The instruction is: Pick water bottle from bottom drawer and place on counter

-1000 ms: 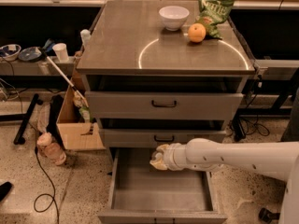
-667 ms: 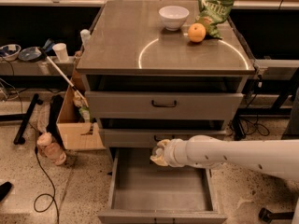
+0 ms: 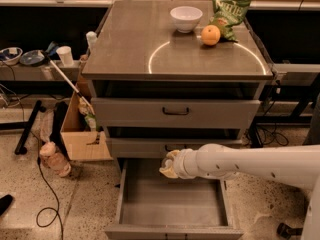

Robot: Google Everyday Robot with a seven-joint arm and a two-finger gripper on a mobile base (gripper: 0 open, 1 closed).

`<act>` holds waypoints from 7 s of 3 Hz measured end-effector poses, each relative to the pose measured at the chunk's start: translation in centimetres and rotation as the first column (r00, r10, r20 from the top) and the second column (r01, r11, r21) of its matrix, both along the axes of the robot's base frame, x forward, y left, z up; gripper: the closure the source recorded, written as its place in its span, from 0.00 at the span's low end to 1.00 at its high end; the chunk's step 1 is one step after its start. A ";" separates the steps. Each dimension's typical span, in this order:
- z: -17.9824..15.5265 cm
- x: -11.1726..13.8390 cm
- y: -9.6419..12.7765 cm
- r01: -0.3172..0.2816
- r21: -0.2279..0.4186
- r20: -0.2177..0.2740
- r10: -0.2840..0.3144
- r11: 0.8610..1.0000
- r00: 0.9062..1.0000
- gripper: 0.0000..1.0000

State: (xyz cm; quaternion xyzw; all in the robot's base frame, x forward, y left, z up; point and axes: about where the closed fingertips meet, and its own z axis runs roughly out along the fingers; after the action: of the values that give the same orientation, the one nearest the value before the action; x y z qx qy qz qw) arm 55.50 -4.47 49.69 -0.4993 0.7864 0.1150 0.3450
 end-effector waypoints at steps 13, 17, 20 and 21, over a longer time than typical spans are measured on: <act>28.1 -2.6 -5.3 0.049 -0.151 0.239 -0.012 0.987 0.971 1.00; 35.4 -3.0 -3.4 0.019 -0.224 0.344 0.061 0.974 0.937 1.00; 44.5 -0.2 -2.9 0.083 -0.301 0.503 0.083 0.950 0.860 1.00; 44.2 -0.4 -2.9 0.084 -0.302 0.500 0.083 0.949 0.862 1.00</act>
Offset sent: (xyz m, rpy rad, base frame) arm -0.0268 -0.0271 0.0726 -0.0289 0.0409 -0.0290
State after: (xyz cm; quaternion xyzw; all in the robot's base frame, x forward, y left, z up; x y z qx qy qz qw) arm 55.14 -7.35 93.94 -0.5601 0.6762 -0.1467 0.4555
